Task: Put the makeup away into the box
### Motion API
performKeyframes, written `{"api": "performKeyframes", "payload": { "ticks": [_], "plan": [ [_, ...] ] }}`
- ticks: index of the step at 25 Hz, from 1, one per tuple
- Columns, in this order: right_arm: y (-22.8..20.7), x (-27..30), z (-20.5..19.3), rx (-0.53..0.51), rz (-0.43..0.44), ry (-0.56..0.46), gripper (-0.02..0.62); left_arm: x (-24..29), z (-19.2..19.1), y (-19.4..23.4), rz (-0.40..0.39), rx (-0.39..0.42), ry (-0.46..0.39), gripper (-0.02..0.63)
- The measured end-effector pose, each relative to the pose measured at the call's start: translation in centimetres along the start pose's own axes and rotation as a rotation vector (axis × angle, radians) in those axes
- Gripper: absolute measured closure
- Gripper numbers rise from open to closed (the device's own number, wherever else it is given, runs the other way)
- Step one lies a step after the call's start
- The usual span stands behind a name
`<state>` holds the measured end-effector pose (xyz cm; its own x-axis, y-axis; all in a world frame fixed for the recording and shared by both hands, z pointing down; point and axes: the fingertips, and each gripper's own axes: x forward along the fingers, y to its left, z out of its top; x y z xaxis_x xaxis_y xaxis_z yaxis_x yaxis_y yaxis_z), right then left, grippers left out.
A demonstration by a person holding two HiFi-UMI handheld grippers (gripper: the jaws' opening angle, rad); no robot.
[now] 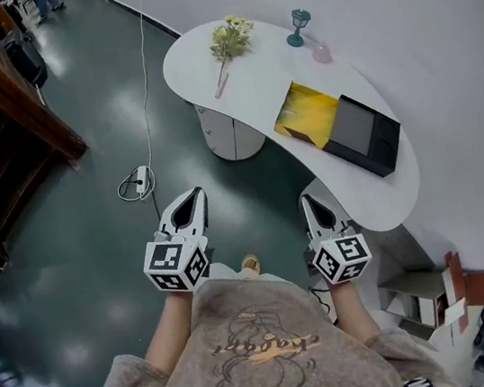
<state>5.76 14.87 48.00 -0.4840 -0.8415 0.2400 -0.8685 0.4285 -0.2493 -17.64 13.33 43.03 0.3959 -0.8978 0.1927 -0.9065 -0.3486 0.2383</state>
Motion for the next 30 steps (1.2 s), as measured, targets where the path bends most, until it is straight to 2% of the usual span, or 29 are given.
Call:
{"api": "performKeyframes", "payload": {
  "ticks": [6, 16, 30],
  "plan": [
    [-1.9, 1.9, 0.1, 0.011, 0.022, 0.01, 0.592, 2.7, 0.0, 0.1, 0.013, -0.007, 0.008, 0.586],
    [-4.0, 6.5, 1.7, -0.005, 0.025, 0.008, 0.592, 8.4, 1.6, 1.8, -0.009, -0.01, -0.005, 0.586],
    [-7.7, 14.6, 4.1, -0.001, -0.032, 0.007, 0.592, 18.4, 3.2, 5.8, -0.075, -0.002, 0.016, 0.586]
  ]
}}
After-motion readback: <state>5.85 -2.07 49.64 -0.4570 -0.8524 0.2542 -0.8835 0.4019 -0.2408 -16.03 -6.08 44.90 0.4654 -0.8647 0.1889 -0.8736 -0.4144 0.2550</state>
